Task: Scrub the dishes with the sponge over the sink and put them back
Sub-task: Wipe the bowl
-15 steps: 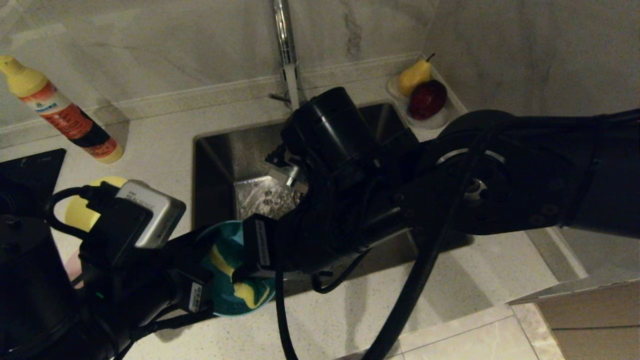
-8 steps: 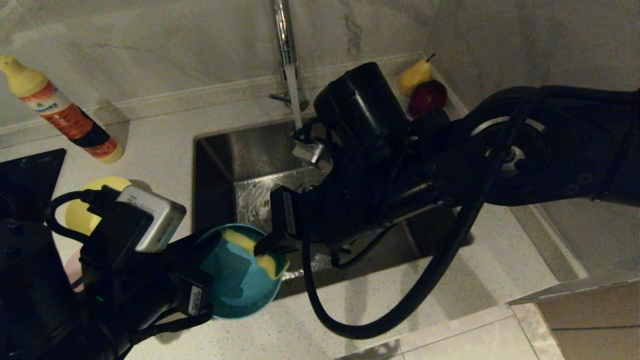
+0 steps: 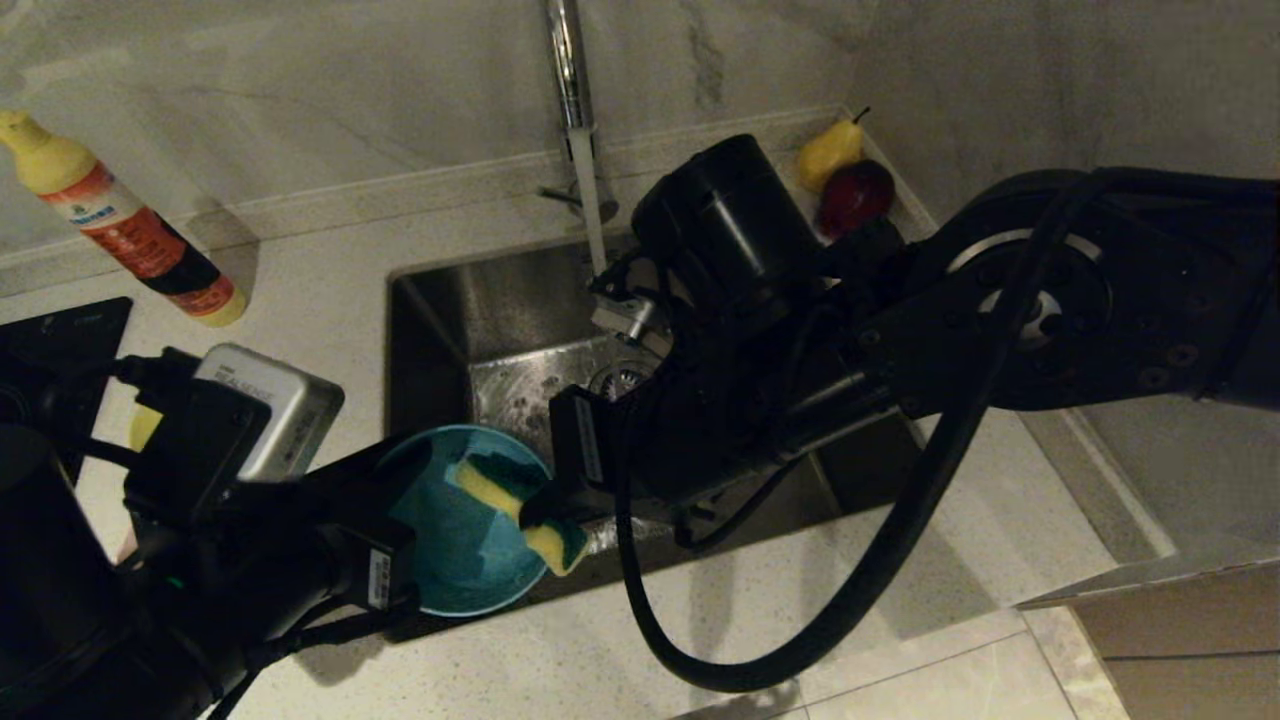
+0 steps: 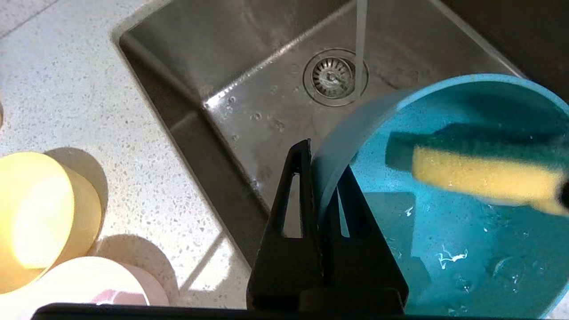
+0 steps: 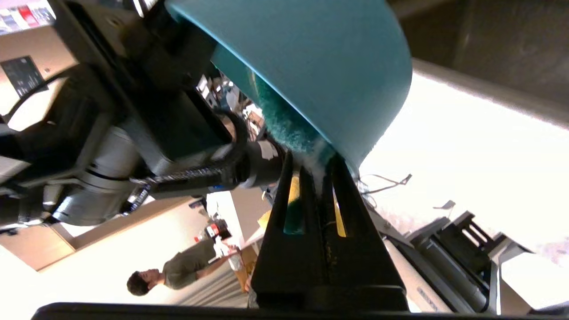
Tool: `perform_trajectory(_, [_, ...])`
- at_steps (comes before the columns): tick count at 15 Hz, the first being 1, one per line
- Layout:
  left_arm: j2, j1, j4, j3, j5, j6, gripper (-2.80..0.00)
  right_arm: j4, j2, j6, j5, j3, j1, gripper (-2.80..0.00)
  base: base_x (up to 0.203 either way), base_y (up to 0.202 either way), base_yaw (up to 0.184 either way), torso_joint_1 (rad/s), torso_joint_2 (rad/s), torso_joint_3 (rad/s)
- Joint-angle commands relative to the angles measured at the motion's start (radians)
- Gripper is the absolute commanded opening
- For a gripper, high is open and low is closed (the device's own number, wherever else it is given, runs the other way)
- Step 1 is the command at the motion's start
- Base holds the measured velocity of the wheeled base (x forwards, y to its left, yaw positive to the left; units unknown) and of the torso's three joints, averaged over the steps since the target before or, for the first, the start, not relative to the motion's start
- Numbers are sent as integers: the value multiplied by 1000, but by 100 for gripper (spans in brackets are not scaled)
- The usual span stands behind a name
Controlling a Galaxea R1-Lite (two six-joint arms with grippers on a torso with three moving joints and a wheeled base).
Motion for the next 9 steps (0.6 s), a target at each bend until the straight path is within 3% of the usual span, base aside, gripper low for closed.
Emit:
perform_trajectory(1, [8,0,-7,-5,4,0,-280,4,10,5,3,5,14,-280,0,0,0,0,0,0])
perform_trajectory(9, [17,0,-7,-11,4,-3,-280,-1,22,7,6,3,66,-280,0,0,0,0,0,0])
